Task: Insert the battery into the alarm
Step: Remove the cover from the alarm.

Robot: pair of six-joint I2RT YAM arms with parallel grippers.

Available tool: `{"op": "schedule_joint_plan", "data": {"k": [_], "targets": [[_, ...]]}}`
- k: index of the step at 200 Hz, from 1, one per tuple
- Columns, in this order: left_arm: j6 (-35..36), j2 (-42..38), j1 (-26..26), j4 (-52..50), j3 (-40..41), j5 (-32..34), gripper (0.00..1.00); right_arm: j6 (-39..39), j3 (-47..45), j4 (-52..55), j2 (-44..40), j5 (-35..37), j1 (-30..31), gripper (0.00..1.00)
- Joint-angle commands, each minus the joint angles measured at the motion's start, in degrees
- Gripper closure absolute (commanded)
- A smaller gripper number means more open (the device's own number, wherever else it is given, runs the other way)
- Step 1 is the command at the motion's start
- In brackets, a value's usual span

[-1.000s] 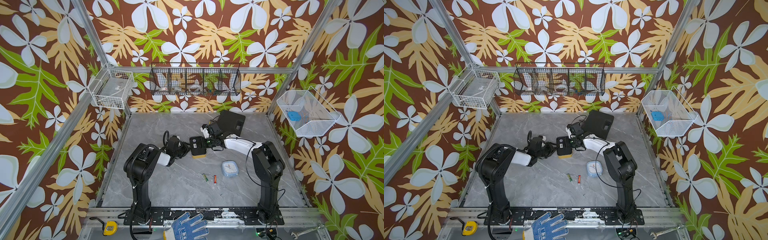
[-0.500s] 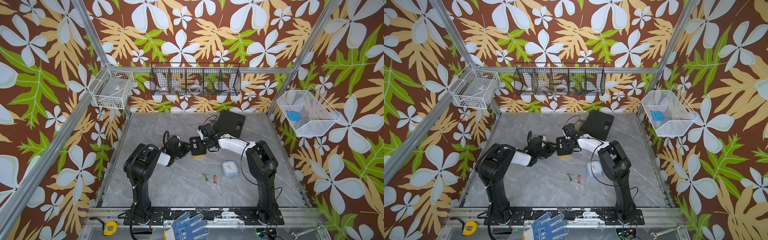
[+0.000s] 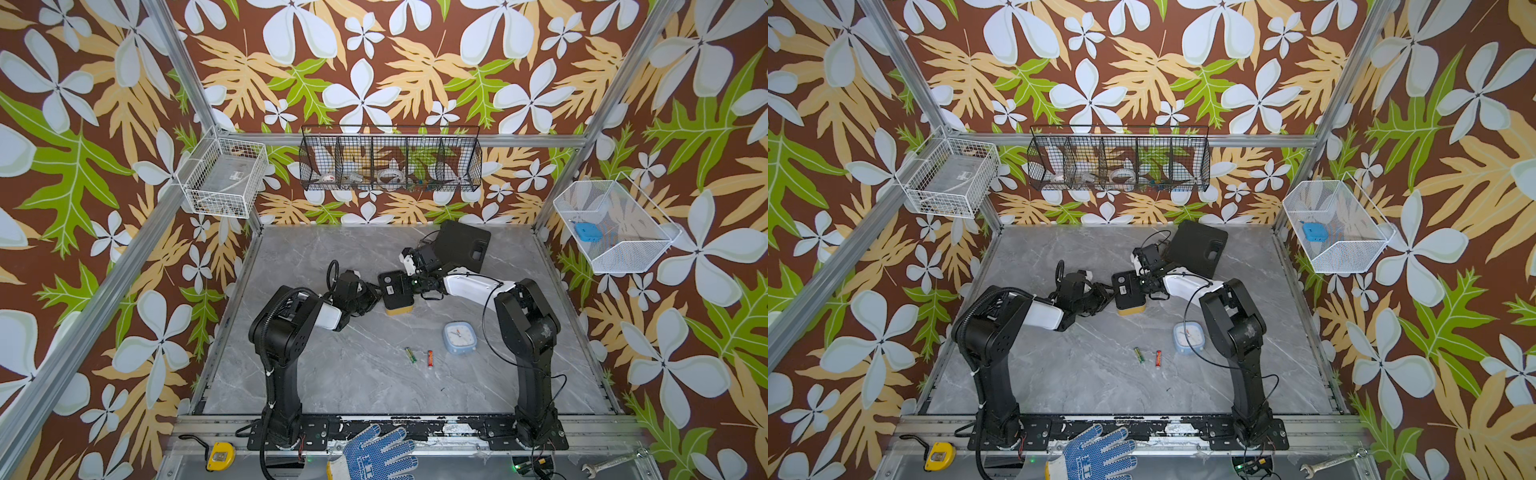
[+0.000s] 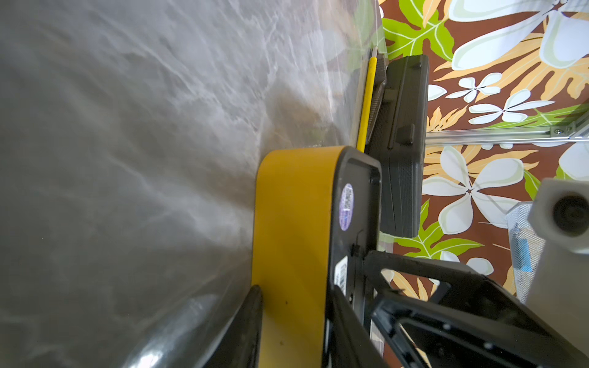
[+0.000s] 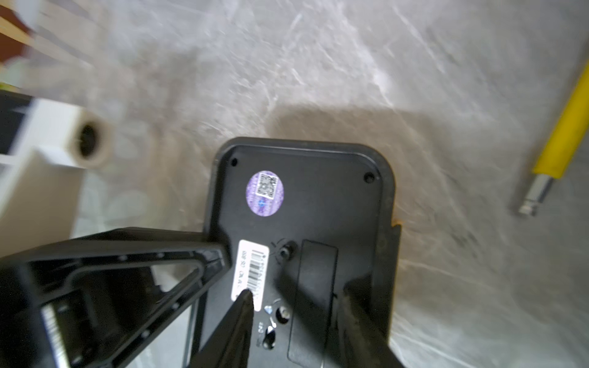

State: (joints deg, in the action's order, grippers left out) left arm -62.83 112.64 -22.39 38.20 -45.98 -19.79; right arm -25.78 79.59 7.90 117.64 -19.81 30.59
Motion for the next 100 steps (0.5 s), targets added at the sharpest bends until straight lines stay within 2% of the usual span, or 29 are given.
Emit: {"op": "schedule_joint_plan", "data": {"k": [1, 56, 78, 100], "targets": [[0.2, 1.6, -0.4, -16.5, 0.5, 0.5, 0.66, -5.2, -4.7, -4.3, -0.4, -16.1, -0.9, 0.53], [-0.1, 1.4, -0.5, -16.5, 0.9, 0.9, 0.66, -8.6, -12.6, -14.5, -4.3, -19.5, -4.2, 0.54], [-0.2, 1.6, -0.5, -16.6, 0.9, 0.8, 0.66, -8.3, -13.1, -15.0, -5.3, -19.5, -4.8, 0.55], [-0.2, 1.5, -0.5, -16.4, 1.0, 0.8, 0.66, -10.6, -15.2, -20.4, -6.6, -20.8, -5.2, 0.54]]}}
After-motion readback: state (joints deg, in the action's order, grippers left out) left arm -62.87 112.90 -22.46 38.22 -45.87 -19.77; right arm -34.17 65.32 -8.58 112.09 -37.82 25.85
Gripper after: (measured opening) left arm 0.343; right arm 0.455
